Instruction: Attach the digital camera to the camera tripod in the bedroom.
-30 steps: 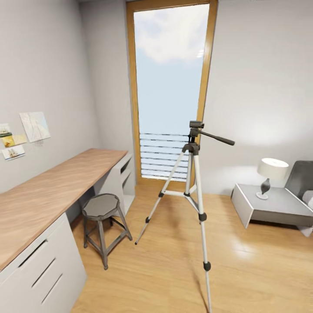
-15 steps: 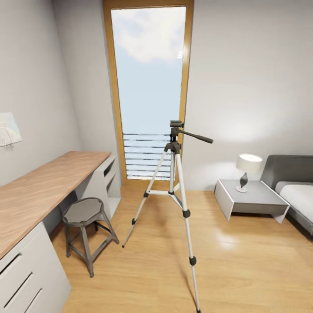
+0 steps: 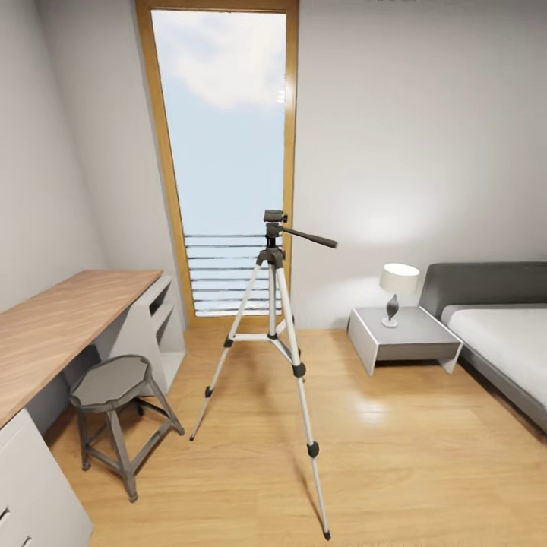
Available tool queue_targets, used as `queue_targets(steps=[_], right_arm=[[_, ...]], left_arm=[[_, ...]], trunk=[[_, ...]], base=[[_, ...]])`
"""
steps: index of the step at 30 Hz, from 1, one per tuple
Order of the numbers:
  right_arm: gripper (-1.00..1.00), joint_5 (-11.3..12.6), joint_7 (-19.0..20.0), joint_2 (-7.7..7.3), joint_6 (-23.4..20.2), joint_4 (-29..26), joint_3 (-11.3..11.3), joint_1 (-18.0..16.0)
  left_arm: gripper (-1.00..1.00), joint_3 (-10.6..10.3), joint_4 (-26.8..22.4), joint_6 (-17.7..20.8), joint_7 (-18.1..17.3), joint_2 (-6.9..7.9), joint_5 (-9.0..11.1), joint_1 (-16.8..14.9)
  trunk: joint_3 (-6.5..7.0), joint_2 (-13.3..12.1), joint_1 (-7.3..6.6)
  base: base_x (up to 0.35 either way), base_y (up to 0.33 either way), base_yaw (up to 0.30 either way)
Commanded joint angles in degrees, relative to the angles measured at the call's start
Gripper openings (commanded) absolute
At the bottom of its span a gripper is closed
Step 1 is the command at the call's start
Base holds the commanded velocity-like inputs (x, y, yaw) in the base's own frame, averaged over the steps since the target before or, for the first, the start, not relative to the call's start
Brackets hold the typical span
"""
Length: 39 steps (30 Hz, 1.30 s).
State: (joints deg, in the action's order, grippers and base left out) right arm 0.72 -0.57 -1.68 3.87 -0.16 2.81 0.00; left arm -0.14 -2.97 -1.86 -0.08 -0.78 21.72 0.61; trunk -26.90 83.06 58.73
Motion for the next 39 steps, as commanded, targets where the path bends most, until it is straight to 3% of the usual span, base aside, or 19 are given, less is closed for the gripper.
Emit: queue_targets(steps=[1,39], right_arm=[[1.00,0.1,0.0,0.01,0.2,0.0,0.3,0.0],[1.00,0.1,0.0,0.01,0.2,0.0,0.3,0.0]], left_arm=[[1.00,0.0,-0.1,-0.1,0.0,-0.01,0.3,0.0],[1.00,0.2,-0.1,-0.1,0.0,-0.01,0.4,0.1]], trunk=[[-0.03,0.0,0.00],[-0.03,0.0,0.00]], base=[[0.000,0.000,-0.247],[0.000,0.000,-0.247]])
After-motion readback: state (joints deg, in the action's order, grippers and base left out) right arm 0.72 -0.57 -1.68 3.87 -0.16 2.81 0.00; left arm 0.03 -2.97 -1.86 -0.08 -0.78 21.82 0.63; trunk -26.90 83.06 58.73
